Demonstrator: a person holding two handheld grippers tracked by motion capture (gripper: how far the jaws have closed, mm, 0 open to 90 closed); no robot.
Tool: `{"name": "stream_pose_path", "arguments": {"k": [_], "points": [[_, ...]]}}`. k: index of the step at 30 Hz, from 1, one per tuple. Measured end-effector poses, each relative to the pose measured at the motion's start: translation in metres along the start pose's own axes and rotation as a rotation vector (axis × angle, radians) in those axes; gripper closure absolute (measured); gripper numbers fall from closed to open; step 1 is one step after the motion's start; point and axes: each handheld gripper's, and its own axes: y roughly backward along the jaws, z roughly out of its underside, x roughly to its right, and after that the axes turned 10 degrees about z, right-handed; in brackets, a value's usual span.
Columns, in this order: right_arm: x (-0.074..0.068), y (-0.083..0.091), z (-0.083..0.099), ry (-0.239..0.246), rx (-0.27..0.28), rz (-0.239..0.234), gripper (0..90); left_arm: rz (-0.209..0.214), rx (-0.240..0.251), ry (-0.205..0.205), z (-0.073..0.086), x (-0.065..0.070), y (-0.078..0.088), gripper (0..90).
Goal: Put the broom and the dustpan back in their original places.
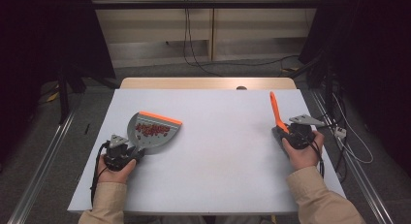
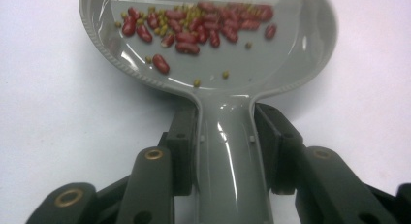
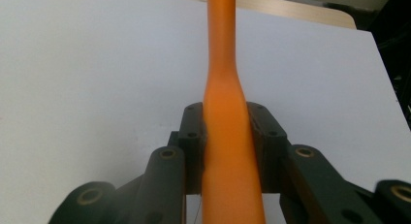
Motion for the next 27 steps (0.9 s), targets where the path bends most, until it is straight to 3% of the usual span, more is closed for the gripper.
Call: {"name": "stream_pose_path", "arguments": {"k": [8, 13, 16, 22, 25, 27], "points": [[-0.009, 0.000, 0.000, 0.010, 0.006, -0.008, 70.4, 0.027, 0.005, -0.007, 0.004, 0.008, 0.000, 56.6], [-0.014, 0.001, 0.000, -0.036, 0.010, -0.050, 68.5, 0.052, -0.001, -0.010, 0.005, 0.013, -0.001, 52.9], [-0.018, 0.001, -0.001, -0.031, 0.010, -0.063, 67.9, 0.069, 0.000, -0.012, 0.005, 0.016, -0.002, 50.3], [-0.032, -0.001, -0.001, -0.066, 0.022, -0.106, 64.7, 0.109, -0.001, -0.022, 0.005, 0.023, -0.004, 44.6], [-0.037, 0.001, -0.001, -0.131, 0.059, -0.205, 56.6, 0.133, 0.013, -0.011, 0.004, 0.023, -0.002, 35.0], [-0.039, 0.004, -0.002, -0.148, 0.062, -0.255, 49.9, 0.145, 0.032, -0.023, 0.005, 0.024, -0.002, 27.4]]}}
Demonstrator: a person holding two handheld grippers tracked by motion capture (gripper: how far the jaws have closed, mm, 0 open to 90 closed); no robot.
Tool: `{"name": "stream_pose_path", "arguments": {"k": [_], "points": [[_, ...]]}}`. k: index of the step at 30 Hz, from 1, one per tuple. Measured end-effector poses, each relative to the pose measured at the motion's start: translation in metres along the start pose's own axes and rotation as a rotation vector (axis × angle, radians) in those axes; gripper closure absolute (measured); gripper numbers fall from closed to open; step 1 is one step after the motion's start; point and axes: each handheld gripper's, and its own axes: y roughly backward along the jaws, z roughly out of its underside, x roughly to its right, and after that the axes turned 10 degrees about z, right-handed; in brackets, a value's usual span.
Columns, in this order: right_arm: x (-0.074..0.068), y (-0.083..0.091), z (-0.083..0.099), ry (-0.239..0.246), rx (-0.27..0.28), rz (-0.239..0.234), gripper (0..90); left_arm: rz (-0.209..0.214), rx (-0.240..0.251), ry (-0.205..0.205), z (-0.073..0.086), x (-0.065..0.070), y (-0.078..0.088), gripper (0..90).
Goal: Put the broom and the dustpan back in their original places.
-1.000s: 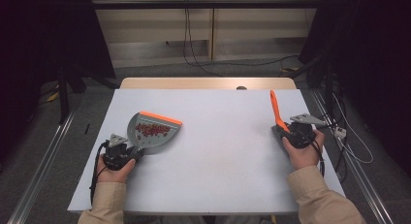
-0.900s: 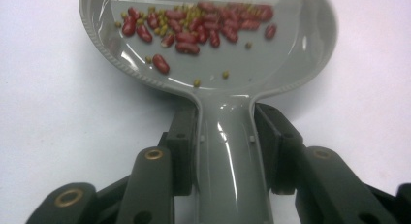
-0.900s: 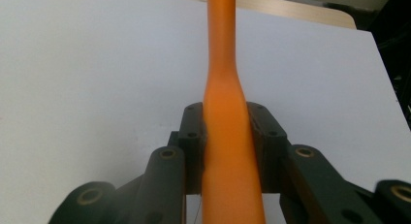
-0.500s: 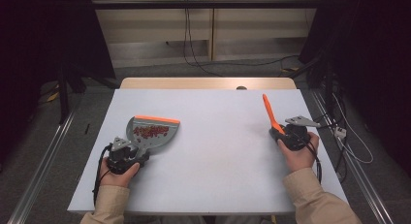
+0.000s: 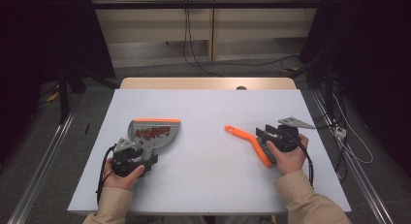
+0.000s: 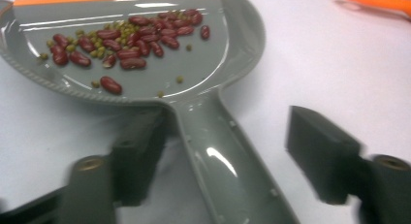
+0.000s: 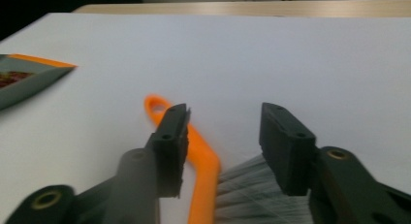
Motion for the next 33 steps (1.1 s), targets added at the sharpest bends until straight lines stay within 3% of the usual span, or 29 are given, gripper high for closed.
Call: {"name": "stream_pose_path", "arguments": {"k": [2, 4, 10, 15, 23, 33], "points": [[-0.002, 0.002, 0.001, 0.018, -0.013, -0.026, 42.8, 0.020, 0.007, -0.016, 0.001, 0.001, 0.002, 23.7], [-0.004, 0.004, 0.003, 0.031, -0.019, -0.051, 40.4, 0.032, 0.025, -0.032, 0.002, 0.002, 0.005, 17.8], [-0.004, 0.014, 0.012, 0.060, -0.007, -0.118, 35.9, 0.078, 0.108, -0.072, 0.001, 0.002, 0.018, 12.2], [0.000, 0.027, 0.023, 0.079, 0.007, -0.133, 34.4, 0.106, 0.121, -0.107, 0.004, 0.001, 0.023, 11.3], [0.009, 0.047, 0.044, 0.091, 0.031, -0.148, 31.9, 0.123, 0.144, -0.109, 0.009, -0.001, 0.026, 10.4], [0.014, 0.054, 0.049, 0.113, 0.059, -0.195, 22.1, 0.133, 0.149, -0.112, 0.007, -0.001, 0.025, 10.0]]}}
